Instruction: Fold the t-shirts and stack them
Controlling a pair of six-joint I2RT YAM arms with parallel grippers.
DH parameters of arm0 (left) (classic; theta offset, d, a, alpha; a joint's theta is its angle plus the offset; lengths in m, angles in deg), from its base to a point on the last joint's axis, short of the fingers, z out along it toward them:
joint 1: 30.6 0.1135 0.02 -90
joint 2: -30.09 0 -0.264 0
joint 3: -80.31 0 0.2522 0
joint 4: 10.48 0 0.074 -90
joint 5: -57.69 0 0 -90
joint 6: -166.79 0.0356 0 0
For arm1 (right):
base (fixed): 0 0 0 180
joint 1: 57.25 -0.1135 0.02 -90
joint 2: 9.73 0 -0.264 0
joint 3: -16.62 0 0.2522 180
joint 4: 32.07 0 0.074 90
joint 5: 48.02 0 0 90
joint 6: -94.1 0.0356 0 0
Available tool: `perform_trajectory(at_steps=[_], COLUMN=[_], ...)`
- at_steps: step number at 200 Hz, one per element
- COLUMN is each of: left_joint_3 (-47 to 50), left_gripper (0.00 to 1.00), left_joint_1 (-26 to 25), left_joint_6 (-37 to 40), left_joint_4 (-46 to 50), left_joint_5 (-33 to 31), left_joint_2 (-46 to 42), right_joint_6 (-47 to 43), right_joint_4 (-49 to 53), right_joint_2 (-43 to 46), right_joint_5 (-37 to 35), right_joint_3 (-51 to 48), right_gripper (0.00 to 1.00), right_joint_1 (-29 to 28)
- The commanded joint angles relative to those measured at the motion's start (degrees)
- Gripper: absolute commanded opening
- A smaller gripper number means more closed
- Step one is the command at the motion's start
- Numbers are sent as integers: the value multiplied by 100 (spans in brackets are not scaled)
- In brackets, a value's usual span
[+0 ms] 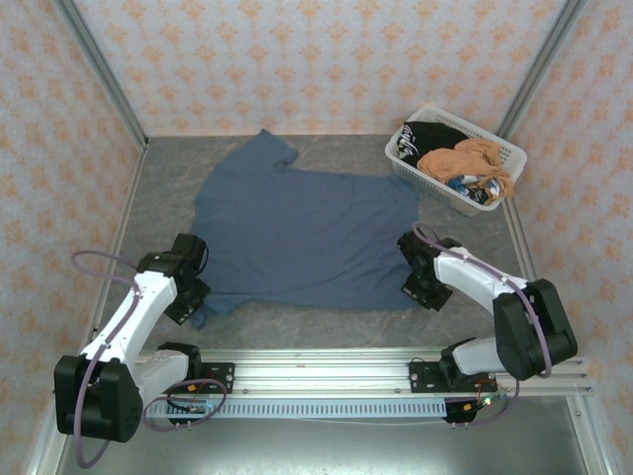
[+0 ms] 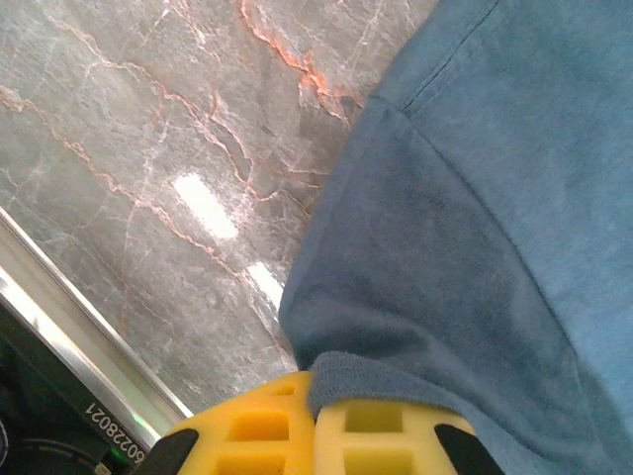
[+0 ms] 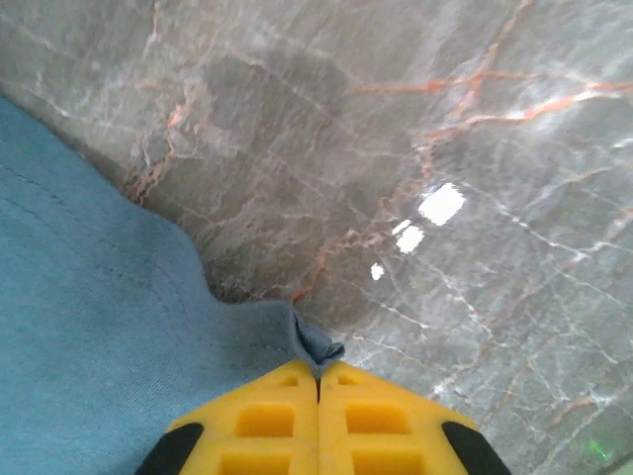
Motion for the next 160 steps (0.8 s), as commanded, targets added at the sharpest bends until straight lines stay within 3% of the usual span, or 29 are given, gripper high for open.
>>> perform_trajectory(at_steps=[1, 28, 40, 57, 66, 81, 105, 160], left_joint_3=[185, 434, 427, 177, -121, -680, -1473, -5010], left_gripper=[0, 2, 13, 38, 49, 60, 58, 44], left_joint_1=[-115, -451, -628, -708, -708, -677, -343, 175], left_joint_6=[-198, -3, 164, 314, 338, 303, 349, 976], left_joint_4=[202, -240, -352, -138, 43, 57, -619, -1377], left_joint_5=[192, 1206, 1530, 1585, 1421, 1101, 1223, 1150], left_joint_2=[-171, -37, 57, 8, -100, -162, 713, 4985], right_joint_6=[184, 262, 250, 162, 34, -305, -540, -614], right_joint_4=[620, 816, 834, 746, 540, -182, -1116, -2150], right_joint_2=[405, 740, 744, 746, 751, 748, 276, -1979], right_joint_5=[-712, -835, -842, -799, -675, -237, 219, 716], right_joint_3=[-24, 44, 130, 289, 365, 455, 746, 2099], right_gripper=[14, 31, 35, 38, 38, 38, 39, 40], right_joint_1=[32, 29, 28, 31, 19, -78, -221, -230])
